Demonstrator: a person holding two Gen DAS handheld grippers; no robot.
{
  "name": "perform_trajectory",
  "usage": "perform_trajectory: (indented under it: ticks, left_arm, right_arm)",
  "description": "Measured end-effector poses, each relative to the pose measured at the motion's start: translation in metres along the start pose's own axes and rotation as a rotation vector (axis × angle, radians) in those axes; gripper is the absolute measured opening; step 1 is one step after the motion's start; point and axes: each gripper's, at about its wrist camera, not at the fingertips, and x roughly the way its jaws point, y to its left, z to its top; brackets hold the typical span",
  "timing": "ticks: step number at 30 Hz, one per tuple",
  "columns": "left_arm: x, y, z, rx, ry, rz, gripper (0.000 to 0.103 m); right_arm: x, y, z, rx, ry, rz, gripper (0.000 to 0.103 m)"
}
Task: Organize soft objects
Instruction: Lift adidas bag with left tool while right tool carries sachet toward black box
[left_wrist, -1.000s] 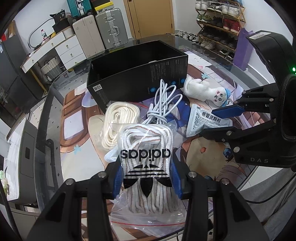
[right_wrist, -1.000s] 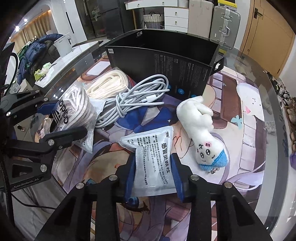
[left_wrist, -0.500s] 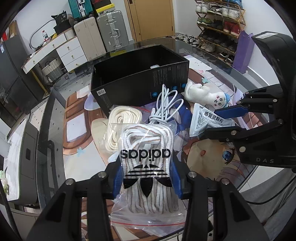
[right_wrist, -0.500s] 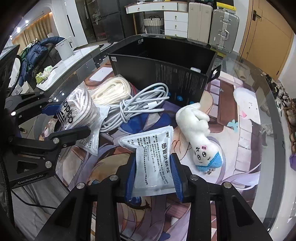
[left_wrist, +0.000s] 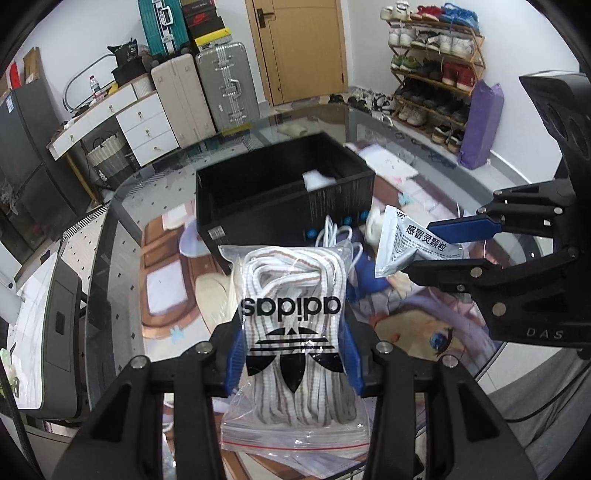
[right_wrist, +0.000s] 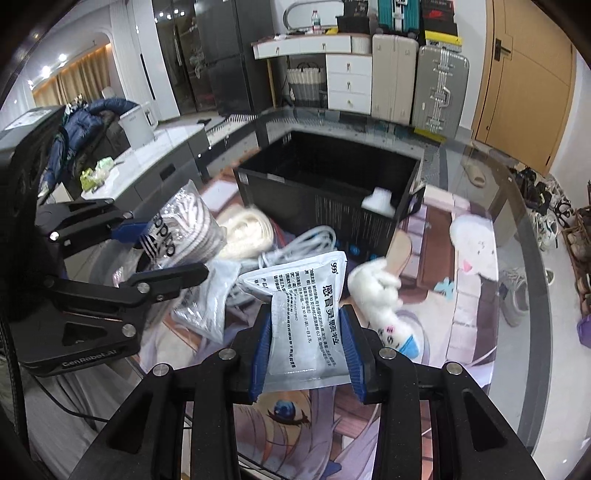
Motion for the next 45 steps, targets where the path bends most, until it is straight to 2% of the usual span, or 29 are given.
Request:
perform_trajectory:
  ticks: [14, 18, 25, 30, 36, 45]
  left_arm:
    - [-0.023, 0.015, 0.036, -0.052, -0.152, 0.014, 0.044]
    - [-0.019, 0.019, 0.047, -0.064, -0.210, 0.043, 0.044]
    - [0.004, 0.036, 0.071, -0.129, -0.253, 0.010, 0.044]
    - [0.029, 0.044, 0.078, -0.150, -0.231, 0.016, 0.044]
    - [0.058, 0.055, 0.081, -0.175, -0.189, -0.011, 0.044]
    - [0.079, 0.055, 0.079, -0.182, -0.128, -0.023, 0.043]
  right_arm:
    - [-0.028, -0.006, 0.045, 0.042, -0.176, -0.058, 0.036]
    - [-0.026, -0.015, 0.057, 0.056, -0.208, -0.094, 0.036]
    - [-0.007, -0.028, 0.077, 0.073, -0.247, -0.140, 0.036]
    - [0.009, -0.037, 0.090, 0.108, -0.238, -0.133, 0.036]
    - [0.034, -0.041, 0.097, 0.132, -0.194, -0.104, 0.036]
    - [0.065, -0.047, 0.095, 0.164, -0.106, -0.076, 0.036]
